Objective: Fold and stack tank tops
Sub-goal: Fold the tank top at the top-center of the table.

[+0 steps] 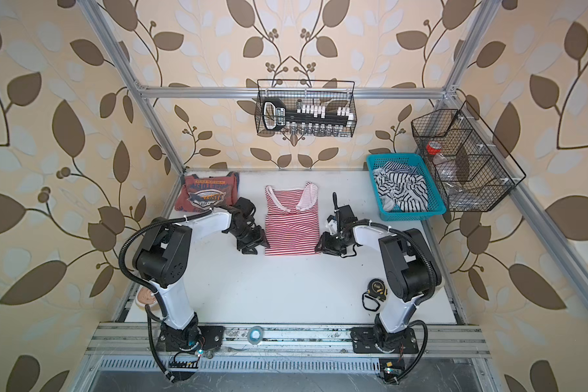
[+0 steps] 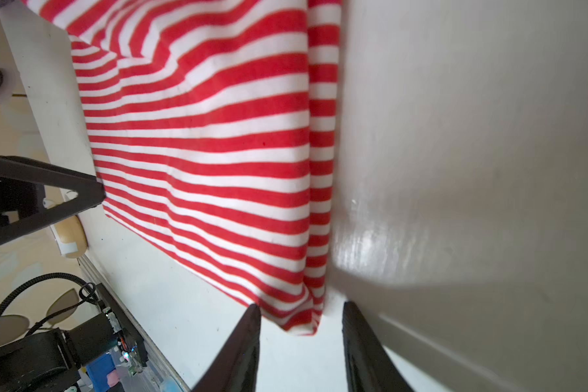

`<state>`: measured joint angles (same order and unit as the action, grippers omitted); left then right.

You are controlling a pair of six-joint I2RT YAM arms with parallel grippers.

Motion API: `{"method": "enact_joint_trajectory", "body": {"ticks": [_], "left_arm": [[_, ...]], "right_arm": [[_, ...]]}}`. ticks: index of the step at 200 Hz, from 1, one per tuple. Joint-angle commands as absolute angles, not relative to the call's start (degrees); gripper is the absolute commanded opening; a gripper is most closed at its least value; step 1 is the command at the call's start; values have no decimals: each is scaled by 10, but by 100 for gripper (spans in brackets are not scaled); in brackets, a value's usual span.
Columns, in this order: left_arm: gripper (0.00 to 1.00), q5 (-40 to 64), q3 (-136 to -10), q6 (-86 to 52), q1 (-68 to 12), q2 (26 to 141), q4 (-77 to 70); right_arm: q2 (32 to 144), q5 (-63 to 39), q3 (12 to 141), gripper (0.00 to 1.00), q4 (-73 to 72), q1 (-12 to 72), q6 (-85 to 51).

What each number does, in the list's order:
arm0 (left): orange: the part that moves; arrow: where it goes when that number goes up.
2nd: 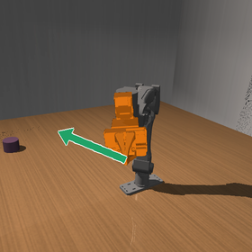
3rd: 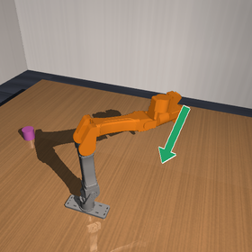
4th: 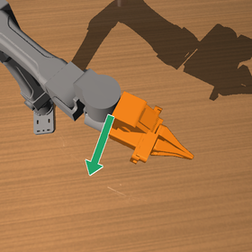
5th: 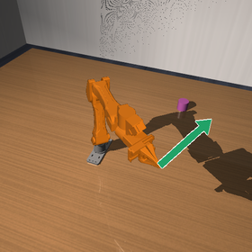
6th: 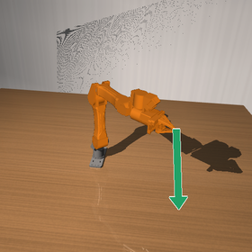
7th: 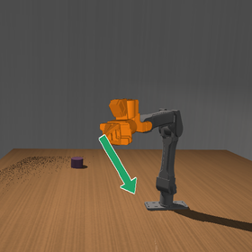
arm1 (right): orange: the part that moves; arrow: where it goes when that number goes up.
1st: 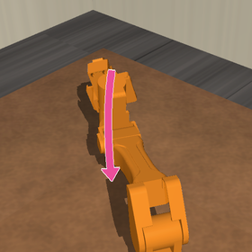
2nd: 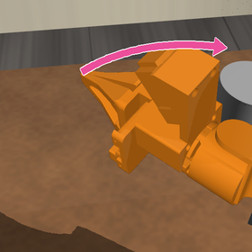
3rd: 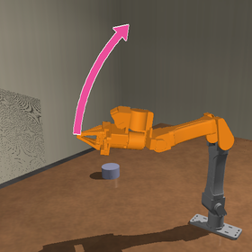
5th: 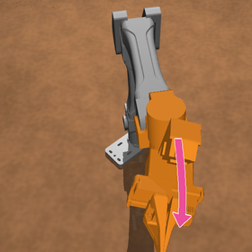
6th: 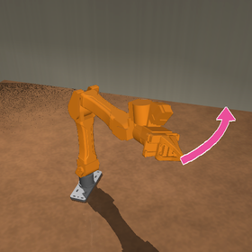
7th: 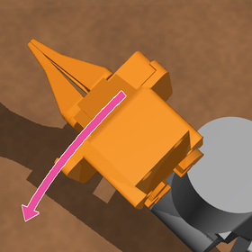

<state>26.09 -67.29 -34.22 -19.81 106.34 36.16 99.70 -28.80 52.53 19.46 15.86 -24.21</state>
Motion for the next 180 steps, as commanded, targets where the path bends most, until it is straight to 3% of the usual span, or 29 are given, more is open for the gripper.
{"method": "enact_joint_trajectory", "body": {"ticks": [1,111,147,180], "left_arm": [[58,289,-669,-354,-198,1070,348],[46,309,-639,-370,-215,1066,323],[35,308,-629,-377,-220,1070,313],[16,306,-629,-379,-221,1069,315]], "right_arm": [[1015,-298,510,41,178,162,-251],[1016,-300,496,28,168,173,-265],[1016,-302,494,20,167,173,-266],[1013,-305,492,7,168,173,-267]]}}
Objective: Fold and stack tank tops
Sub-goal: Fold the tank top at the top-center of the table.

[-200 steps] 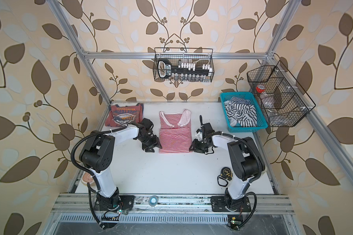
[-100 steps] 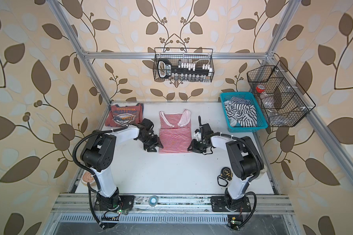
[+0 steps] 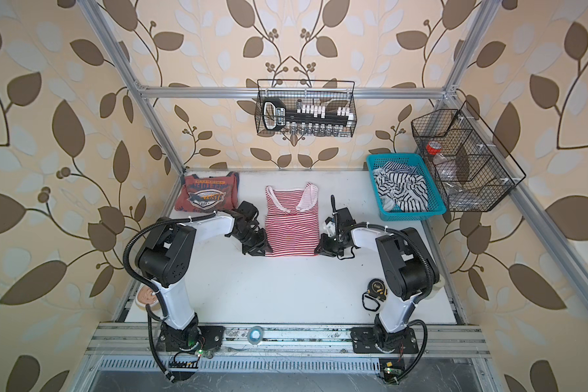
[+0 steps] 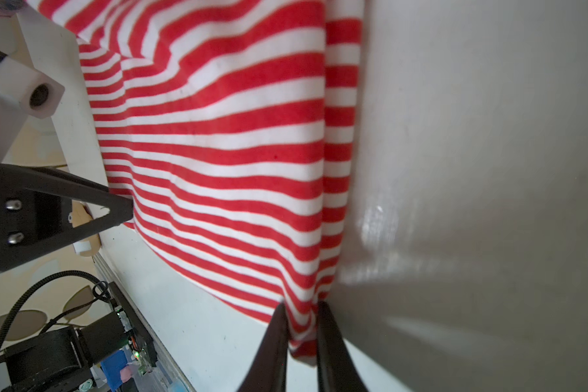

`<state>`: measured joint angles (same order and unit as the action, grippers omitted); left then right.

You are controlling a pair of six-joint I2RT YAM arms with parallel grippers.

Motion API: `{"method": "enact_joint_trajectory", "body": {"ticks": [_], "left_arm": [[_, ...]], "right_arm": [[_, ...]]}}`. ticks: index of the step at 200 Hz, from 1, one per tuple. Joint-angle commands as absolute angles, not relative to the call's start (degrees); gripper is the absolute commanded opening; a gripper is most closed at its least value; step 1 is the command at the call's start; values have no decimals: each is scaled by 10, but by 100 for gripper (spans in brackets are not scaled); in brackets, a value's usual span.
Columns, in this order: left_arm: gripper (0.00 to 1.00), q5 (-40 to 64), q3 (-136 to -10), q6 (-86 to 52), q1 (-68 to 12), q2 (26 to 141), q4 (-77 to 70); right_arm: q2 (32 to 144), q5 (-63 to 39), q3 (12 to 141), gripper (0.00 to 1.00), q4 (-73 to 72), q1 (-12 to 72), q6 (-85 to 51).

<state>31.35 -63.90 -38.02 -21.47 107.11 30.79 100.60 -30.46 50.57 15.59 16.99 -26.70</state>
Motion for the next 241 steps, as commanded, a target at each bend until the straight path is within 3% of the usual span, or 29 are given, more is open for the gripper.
{"method": "enact_joint_trajectory", "body": {"ticks": [1,10,24,75,167,241], "left_arm": [[15,307,-629,-378,-221,1069,315],[10,306,-628,-378,-221,1065,316],[0,305,-625,-377,-222,1057,321],[0,294,-585,-381,-240,985,343],[0,251,-463,-457,-328,761,379],[0,202,-529,-478,-356,670,463]], "right_arm": [[1013,-305,492,6,167,173,-267],[1009,-306,490,0,166,174,-268],[998,-308,484,0,168,176,-267],[893,-287,429,0,184,199,-279],[585,-216,320,0,260,305,-376],[472,-190,345,0,346,346,-403]]}}
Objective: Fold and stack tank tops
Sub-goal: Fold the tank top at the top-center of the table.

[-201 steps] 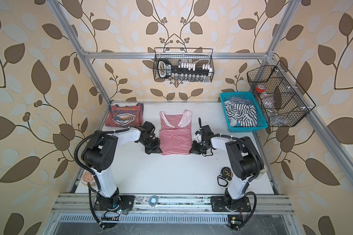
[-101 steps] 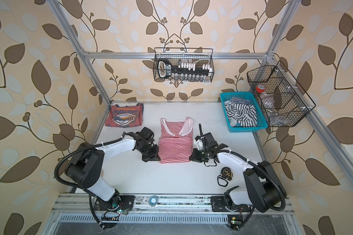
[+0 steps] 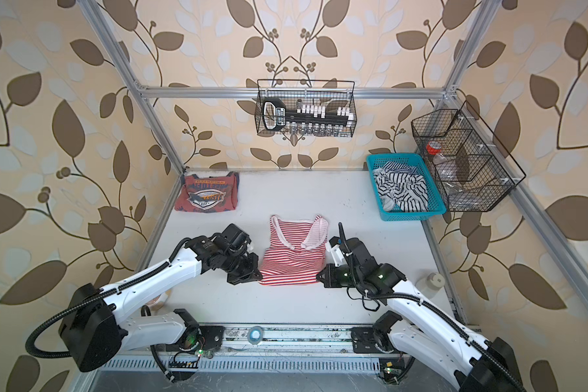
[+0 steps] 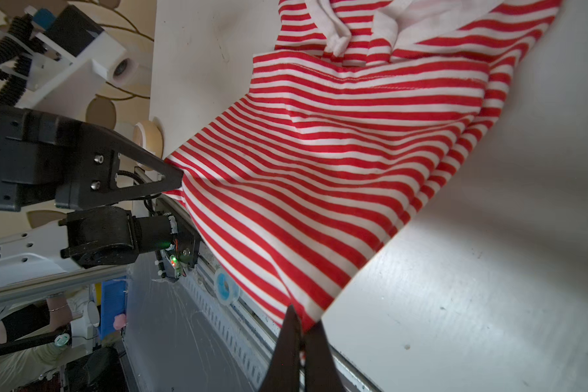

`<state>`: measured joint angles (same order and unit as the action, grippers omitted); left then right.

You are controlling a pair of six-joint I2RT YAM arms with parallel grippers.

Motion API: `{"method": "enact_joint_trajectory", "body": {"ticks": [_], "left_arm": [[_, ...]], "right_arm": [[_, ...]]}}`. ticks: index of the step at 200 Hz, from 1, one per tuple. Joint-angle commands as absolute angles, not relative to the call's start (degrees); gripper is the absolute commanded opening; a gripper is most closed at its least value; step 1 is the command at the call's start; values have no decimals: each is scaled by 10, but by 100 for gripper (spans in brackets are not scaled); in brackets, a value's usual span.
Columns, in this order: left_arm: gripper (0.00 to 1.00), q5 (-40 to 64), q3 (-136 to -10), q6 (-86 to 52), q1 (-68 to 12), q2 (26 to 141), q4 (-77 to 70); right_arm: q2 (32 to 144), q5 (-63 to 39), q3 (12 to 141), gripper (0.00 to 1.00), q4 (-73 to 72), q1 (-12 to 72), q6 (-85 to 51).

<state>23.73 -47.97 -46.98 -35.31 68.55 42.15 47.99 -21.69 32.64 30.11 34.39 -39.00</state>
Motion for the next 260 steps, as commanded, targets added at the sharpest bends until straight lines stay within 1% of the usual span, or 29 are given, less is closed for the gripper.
{"method": "enact_joint_trajectory", "body": {"ticks": [1,24,64,106,164,260], "left_arm": [[0,201,-531,-477,-356,670,463],[0,178,-577,-467,-355,692,473],[0,170,-663,-426,-339,776,483],[0,216,-723,-394,-294,876,467],[0,257,-805,-371,-241,962,460],[0,308,-911,-352,-179,1093,434]], "right_arm": [[473,-190,346,0,346,346,-402],[494,-185,369,0,346,335,-393],[551,-217,406,0,323,269,-365],[631,-259,456,0,313,219,-329],[730,-309,512,0,286,160,-304],[942,-386,650,0,260,108,-285]]}}
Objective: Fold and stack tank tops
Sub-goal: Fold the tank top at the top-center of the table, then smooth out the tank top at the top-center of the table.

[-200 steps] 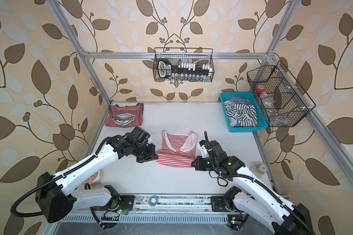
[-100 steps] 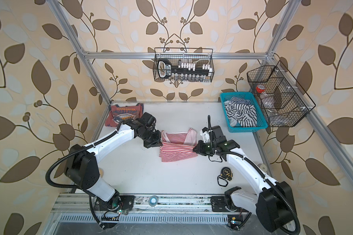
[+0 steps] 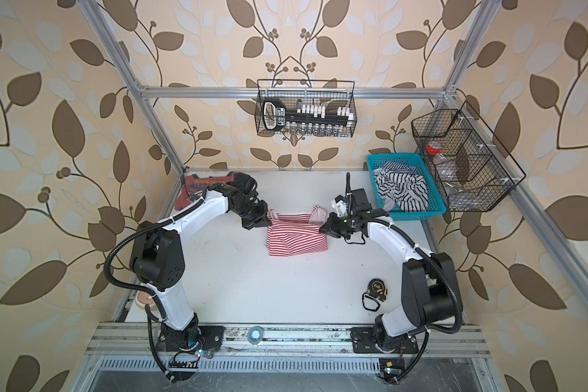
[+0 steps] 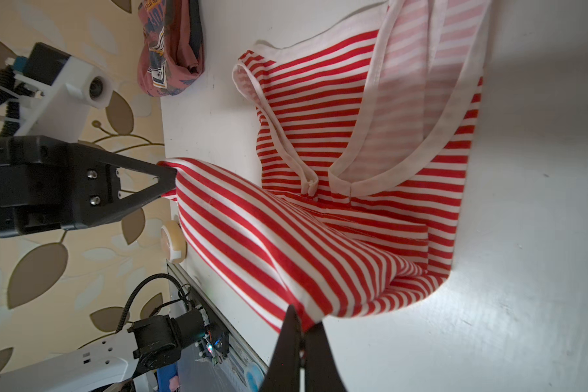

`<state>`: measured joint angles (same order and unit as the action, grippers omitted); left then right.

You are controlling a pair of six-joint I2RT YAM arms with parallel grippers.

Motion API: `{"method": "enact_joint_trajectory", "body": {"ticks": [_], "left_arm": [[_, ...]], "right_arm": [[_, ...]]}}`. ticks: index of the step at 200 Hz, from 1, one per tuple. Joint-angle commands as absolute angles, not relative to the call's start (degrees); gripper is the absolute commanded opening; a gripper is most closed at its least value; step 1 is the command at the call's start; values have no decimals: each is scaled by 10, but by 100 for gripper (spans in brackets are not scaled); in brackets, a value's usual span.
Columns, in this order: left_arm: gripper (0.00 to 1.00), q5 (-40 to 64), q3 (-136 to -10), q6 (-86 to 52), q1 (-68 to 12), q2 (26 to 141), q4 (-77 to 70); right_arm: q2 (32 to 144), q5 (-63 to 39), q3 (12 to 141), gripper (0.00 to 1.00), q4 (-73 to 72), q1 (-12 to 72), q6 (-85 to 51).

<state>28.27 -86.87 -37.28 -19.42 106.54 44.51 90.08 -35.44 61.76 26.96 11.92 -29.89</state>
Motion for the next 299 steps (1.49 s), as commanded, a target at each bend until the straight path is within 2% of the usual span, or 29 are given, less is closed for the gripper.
{"method": "enact_joint_trajectory", "body": {"ticks": [1,66,90,97,104,116,132,144,194,210,221,242,256,276,299], "left_arm": [[0,309,-912,-352,-178,1095,433],[0,342,-1027,-346,-151,1226,434],[0,351,-1044,-363,-137,1254,408],[8,356,-1047,-369,-133,1261,397],[13,359,-1051,-376,-131,1268,384],[23,364,-1066,-387,-128,1284,370],[27,371,-1087,-403,-125,1299,348],[37,374,-1104,-413,-124,1307,338],[38,319,-1110,-401,-119,1236,362],[34,302,-1072,-394,-122,1189,371],[27,299,-1035,-393,-128,1159,370],[10,302,-971,-393,-147,1123,372],[0,313,-941,-397,-161,1114,366],[0,328,-920,-400,-180,1122,357],[0,351,-917,-406,-196,1151,339]], "right_arm": [[944,-386,651,0,259,108,-285],[1077,-409,748,0,235,80,-302],[1120,-417,772,6,213,71,-321],[1131,-417,778,9,207,69,-327],[1141,-420,781,15,198,66,-333],[1154,-424,782,18,177,59,-349],[1164,-431,781,22,146,51,-372],[1161,-432,781,30,130,47,-381],[1071,-387,765,36,158,42,-346],[1041,-383,750,37,175,52,-326],[1028,-386,740,35,186,66,-312],[1027,-397,731,26,209,101,-286],[1039,-407,727,15,205,122,-283],[1065,-424,726,1,189,141,-291],[1098,-432,732,0,174,153,-296]]}}
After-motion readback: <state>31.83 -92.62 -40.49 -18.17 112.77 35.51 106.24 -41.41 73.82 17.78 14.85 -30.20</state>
